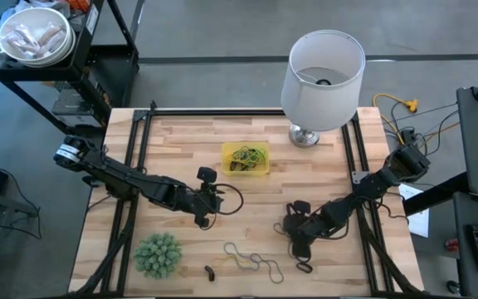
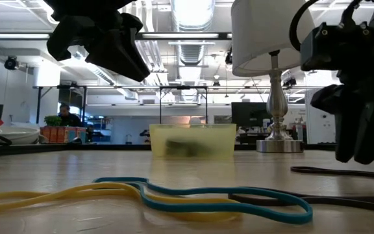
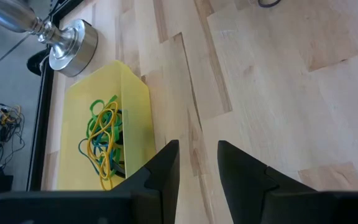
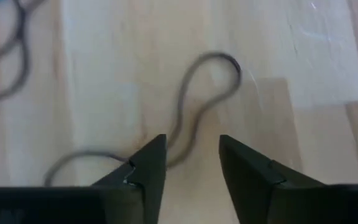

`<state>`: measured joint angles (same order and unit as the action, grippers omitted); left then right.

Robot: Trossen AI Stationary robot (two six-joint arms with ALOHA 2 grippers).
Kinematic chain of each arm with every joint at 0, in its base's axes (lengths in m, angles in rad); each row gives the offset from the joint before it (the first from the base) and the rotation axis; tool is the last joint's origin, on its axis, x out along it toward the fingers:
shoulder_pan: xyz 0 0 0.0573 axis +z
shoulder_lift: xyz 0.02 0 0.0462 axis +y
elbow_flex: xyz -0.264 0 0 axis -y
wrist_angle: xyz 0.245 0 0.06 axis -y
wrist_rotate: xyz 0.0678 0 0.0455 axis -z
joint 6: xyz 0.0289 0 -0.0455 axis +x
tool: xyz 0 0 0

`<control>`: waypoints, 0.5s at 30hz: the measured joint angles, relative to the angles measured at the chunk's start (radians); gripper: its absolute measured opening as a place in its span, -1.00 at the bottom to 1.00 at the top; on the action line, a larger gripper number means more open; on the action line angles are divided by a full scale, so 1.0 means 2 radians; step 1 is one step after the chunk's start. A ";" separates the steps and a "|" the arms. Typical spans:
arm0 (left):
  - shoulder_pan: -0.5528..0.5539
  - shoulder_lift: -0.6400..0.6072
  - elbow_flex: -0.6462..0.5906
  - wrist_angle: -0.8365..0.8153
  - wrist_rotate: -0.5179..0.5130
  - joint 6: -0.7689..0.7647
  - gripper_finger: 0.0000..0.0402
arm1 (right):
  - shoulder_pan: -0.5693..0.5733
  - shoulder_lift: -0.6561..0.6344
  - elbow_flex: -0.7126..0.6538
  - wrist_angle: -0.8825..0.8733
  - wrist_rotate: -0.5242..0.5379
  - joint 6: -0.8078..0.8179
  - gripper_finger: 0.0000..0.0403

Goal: Pick and place rubber bands into bin
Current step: Put the purple rubber band into the yellow bin

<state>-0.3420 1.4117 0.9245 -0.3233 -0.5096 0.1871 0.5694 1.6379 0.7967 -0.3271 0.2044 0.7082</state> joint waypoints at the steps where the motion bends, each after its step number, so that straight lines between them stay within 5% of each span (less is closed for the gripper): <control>1: 0.000 0.000 0.000 0.000 0.000 0.000 -0.54 | 0.000 0.000 0.000 0.008 0.000 0.000 -0.24; 15: 0.000 0.000 -0.002 0.000 0.000 0.000 -0.54 | 0.000 0.059 0.010 0.033 -0.005 0.006 -0.03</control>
<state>-0.3420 1.4117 0.9208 -0.3229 -0.5095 0.1871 0.5694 1.7564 0.8168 -0.2606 0.1953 0.7194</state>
